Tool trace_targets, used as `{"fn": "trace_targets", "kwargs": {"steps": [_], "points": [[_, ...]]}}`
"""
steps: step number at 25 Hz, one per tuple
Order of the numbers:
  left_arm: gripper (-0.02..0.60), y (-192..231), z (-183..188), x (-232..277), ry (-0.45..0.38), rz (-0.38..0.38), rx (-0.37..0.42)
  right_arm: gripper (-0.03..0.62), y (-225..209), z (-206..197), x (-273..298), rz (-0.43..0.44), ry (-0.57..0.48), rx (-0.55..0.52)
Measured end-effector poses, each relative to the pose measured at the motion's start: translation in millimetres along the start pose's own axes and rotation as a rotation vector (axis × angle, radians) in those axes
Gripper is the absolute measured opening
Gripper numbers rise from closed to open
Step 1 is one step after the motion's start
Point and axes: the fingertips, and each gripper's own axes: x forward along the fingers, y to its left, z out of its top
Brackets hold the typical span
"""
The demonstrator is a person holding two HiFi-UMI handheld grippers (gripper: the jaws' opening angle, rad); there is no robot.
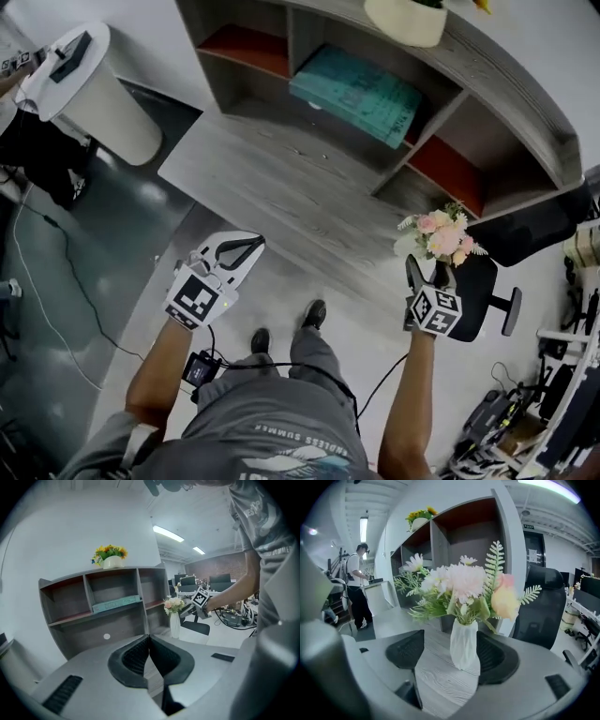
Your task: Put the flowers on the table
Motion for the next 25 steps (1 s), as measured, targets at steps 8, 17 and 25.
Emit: {"fn": "trace_targets", "kwargs": {"steps": [8, 17, 25], "points": [[0.017, 26.3, -10.8, -54.4, 0.003, 0.053, 0.037, 0.224, 30.2, 14.6, -49.8, -0.026, -0.002, -0.007], [0.017, 45.9, -17.8, -113.4, -0.029, 0.12, 0.048, 0.076, 70.3, 56.8, -117.2, -0.041, -0.092, -0.039], [0.017, 50.0, -11.1, -151.9, -0.082, 0.133, 0.064, 0.049, 121.4, 107.0, -184.4, -0.009, -0.219, -0.097]]}}
